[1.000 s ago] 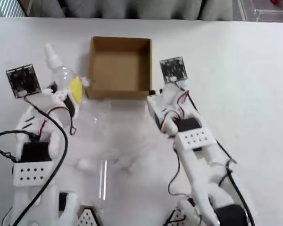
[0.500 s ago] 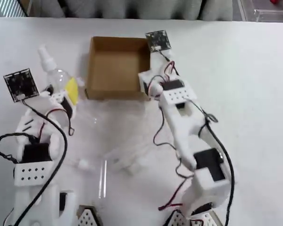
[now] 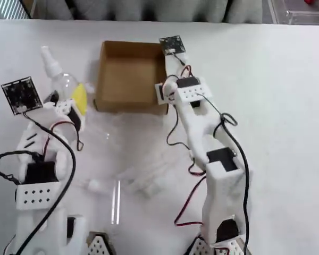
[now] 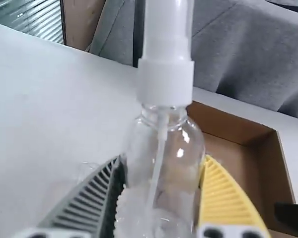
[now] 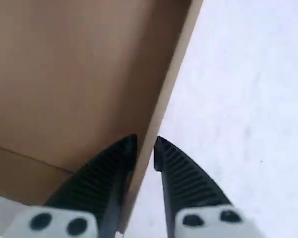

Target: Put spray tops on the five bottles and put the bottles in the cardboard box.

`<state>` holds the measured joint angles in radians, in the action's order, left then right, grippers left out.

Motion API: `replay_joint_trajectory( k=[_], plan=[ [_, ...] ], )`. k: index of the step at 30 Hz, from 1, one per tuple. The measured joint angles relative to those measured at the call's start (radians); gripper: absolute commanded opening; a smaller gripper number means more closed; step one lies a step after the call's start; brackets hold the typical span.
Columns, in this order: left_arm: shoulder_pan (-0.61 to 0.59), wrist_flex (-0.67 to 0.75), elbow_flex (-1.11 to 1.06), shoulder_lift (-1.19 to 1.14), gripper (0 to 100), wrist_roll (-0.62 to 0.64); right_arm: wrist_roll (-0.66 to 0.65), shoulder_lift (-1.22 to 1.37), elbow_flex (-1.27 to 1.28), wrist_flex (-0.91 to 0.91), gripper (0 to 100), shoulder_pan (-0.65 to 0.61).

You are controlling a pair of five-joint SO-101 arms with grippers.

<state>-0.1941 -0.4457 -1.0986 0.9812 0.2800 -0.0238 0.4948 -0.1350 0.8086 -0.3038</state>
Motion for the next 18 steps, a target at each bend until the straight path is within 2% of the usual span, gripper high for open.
replay_joint_trajectory(
  k=[3,10,18],
  plan=[
    [0.000,0.000,0.000,0.000,2,0.000,-0.018,0.002,-0.006,0.021,1.7,0.003],
    [0.000,0.000,0.000,0.000,2,0.000,-0.307,-0.011,-0.009,0.130,1.7,0.018],
    [0.000,0.000,-0.011,0.000,2,0.000,-0.413,-0.041,-0.009,0.249,1.7,0.029]
  ],
)
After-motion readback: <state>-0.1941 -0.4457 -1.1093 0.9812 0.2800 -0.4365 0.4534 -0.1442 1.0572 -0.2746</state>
